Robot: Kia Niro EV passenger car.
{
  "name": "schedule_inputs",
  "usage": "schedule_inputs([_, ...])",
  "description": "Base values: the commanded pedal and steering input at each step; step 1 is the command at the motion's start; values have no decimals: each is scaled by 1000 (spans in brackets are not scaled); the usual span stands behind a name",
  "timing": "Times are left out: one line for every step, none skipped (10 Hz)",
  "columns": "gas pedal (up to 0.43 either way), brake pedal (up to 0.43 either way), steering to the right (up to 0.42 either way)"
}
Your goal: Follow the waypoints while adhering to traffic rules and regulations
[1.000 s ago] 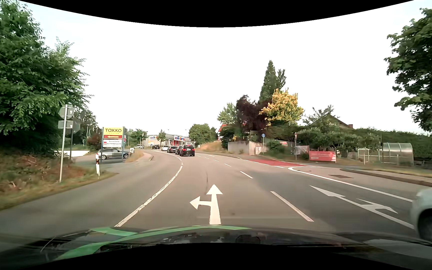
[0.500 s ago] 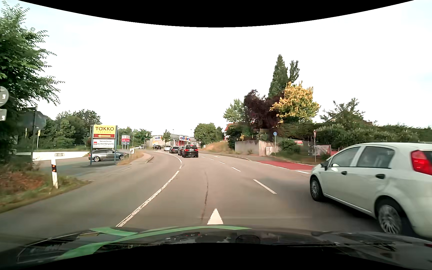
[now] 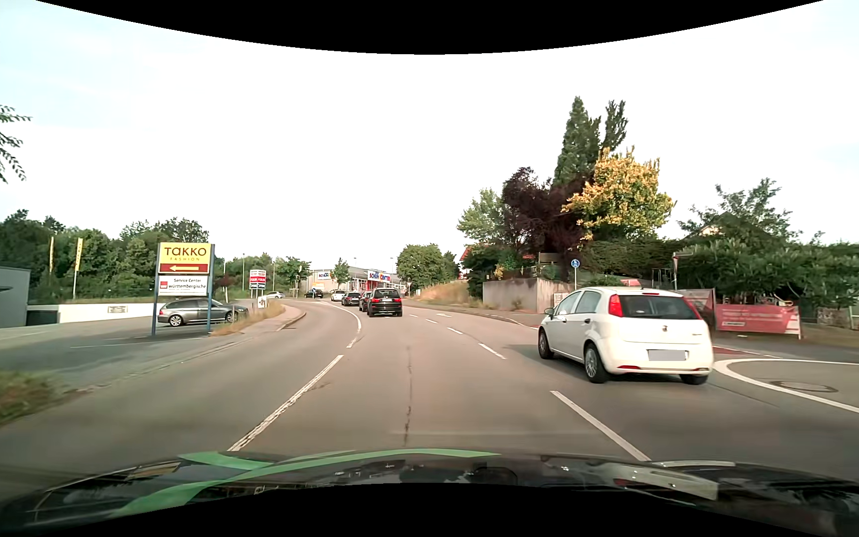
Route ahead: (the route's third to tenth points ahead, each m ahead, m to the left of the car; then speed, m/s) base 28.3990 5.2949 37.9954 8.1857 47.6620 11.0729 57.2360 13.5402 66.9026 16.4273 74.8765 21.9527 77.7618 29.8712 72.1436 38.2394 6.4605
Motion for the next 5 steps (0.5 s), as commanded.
schedule_inputs([98,0,-46])
schedule_inputs([98,0,-46])
schedule_inputs([87,0,-47])
schedule_inputs([47,0,-47])
schedule_inputs([0,0,-46])
